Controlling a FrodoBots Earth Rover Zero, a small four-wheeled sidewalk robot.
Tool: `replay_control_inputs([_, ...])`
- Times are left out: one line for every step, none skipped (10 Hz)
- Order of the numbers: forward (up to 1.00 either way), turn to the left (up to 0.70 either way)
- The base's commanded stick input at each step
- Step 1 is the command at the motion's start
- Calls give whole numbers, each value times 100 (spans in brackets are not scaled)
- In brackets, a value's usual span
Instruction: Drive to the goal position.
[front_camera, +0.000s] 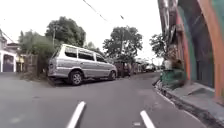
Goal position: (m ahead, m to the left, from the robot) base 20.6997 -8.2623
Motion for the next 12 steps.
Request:
replay_control_inputs([100, 0])
replay_control_inputs([100, 0])
replay_control_inputs([100, 0])
replay_control_inputs([100, 0])
replay_control_inputs([100, 0])
replay_control_inputs([100, -24])
replay_control_inputs([100, -40])
replay_control_inputs([100, -40])
replay_control_inputs([100, -40])
replay_control_inputs([100, -40])
replay_control_inputs([100, -40])
replay_control_inputs([100, 0])
